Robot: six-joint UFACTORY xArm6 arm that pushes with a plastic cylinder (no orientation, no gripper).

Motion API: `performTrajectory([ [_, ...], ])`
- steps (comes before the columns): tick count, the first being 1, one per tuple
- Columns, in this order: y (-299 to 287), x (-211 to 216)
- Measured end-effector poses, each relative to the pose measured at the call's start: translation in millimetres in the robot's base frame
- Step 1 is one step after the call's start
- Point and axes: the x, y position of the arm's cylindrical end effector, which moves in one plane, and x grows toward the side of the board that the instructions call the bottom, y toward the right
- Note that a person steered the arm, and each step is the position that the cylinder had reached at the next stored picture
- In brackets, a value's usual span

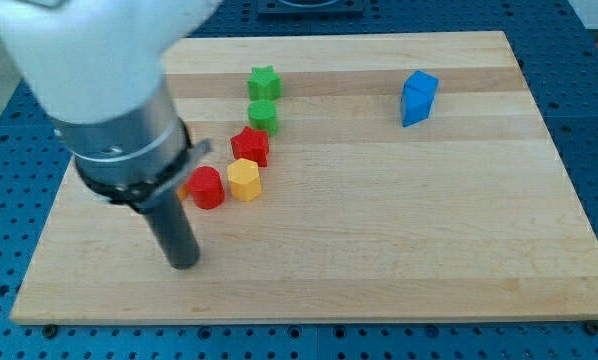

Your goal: Nudge the yellow heart and move the red circle towards the center of the board

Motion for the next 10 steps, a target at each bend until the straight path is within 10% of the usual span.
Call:
performTrajectory([
  [2,-7,-74],
  [10,44,-76],
])
